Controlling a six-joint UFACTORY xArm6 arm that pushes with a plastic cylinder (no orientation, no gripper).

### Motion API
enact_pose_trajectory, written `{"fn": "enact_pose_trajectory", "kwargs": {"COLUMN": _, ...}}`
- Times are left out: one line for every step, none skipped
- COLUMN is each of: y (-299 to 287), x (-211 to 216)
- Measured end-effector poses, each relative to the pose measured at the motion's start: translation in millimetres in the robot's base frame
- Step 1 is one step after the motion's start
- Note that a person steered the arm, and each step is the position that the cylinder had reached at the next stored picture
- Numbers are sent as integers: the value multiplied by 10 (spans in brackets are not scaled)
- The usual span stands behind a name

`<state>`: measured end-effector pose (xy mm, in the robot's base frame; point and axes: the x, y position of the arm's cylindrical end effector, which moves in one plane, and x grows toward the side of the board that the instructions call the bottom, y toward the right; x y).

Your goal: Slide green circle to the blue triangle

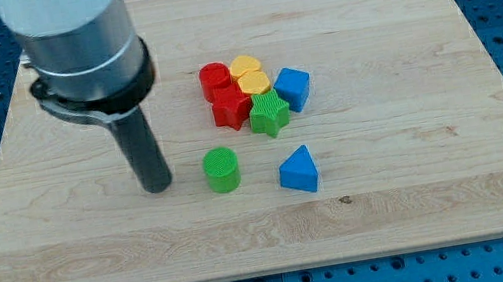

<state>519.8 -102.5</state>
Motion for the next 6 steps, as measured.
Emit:
{"fn": "enact_pose_trajectory", "kwargs": {"y": 274, "x": 66}}
{"fn": "enact_pose_trajectory", "kwargs": {"y": 501, "x": 70}}
{"fn": "enact_pose_trajectory", "kwargs": {"y": 713, "x": 70}}
{"fn": "enact_pose_trajectory", "kwargs": {"y": 903, "x": 70}}
{"fn": "enact_pose_trajectory", "kwargs": {"y": 976, "x": 35}}
{"fn": "enact_pose_trajectory", "kwargs": {"y": 950, "x": 46}}
